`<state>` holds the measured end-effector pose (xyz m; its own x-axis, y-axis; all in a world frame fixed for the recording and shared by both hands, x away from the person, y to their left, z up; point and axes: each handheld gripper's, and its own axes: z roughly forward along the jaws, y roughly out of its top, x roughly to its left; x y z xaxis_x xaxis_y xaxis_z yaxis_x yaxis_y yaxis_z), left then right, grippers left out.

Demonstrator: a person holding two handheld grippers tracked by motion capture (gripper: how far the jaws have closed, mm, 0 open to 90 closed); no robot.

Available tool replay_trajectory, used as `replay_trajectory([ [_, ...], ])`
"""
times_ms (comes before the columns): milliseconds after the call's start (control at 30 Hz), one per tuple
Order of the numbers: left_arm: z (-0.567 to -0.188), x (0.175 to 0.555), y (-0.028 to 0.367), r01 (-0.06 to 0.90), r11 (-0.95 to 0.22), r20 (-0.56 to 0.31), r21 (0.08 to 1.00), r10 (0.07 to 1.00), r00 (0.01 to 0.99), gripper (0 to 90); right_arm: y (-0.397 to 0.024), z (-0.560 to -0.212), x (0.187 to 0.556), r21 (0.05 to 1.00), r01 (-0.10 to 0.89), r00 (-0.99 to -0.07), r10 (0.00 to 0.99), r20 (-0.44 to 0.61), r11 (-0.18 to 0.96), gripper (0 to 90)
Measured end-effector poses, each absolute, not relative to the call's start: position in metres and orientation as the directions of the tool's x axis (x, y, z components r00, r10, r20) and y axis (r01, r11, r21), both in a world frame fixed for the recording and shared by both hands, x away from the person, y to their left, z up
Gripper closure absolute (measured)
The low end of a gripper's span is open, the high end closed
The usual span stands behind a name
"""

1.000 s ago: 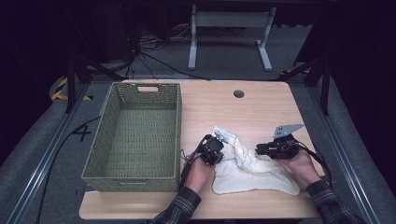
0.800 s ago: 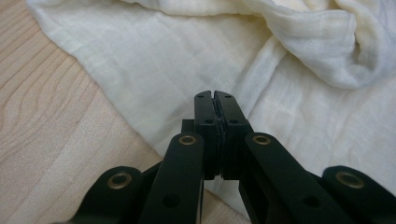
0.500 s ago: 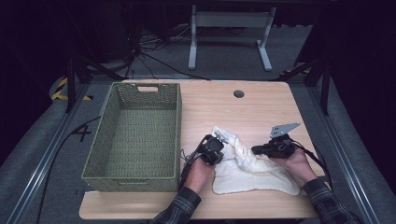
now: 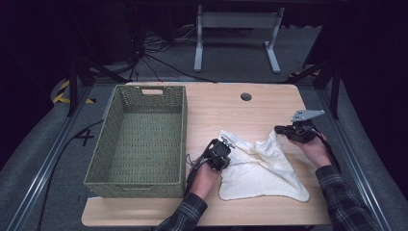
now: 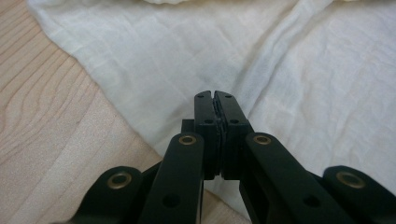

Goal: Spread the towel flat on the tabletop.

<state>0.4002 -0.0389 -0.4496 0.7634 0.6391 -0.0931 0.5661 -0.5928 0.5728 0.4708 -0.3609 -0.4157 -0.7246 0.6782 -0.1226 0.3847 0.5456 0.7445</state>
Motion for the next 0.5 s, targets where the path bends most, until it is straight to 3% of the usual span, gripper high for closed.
replay_trajectory([
  [133,-0.45,0.4,-0.039,0.566,-0.593,-0.091,0.573,0.639,0.763,88.5,-0.372,-0.418,0.475,0.733,0.444,-0.679,0.727,-0.102,0.516,77.9],
  [500,-0.442,0.389,-0.041,0.547,-0.591,-0.123,0.593,0.605,0.787,88.8,-0.371,-0.426,0.43,0.7,0.456,-0.765,0.644,-0.008,0.55,86.6],
])
